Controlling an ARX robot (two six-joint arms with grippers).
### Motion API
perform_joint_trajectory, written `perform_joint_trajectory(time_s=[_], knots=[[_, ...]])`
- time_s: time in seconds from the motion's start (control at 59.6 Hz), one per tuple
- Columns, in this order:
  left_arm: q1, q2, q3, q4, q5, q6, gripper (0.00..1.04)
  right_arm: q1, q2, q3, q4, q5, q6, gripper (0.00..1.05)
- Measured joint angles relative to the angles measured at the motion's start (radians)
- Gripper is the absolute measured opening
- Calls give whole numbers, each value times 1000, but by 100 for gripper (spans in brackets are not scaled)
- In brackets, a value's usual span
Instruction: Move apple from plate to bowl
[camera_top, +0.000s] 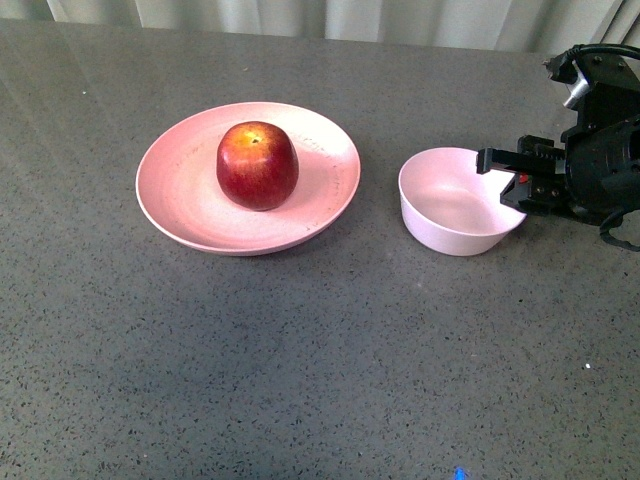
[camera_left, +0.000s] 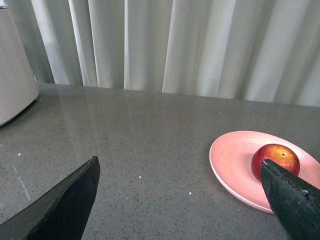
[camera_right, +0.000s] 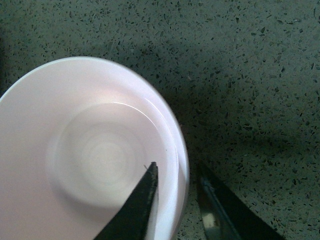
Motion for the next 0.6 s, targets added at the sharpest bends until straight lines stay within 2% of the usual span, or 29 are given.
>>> perform_joint_trajectory(time_s=[0.235,0.285,0.403,0.537,0.587,0.604], knots=[[0,0,0,0,0,0,96,-29,-72,-43,41,-61,25,60],[0,0,0,0,0,0,96,-51,-139,-74,61,-84,28,73],[0,0,0,0,0,0,96,-105,-299,-158,99,-144,19,97],[0,0,0,0,0,0,96,-196,-533,-296,104,-245,-5,96],[0,0,0,0,0,0,96,-209,-571,-316,106,-244,-7,96],[0,0,0,0,0,0,96,-208,-570,-332,153,-208,-29,94]])
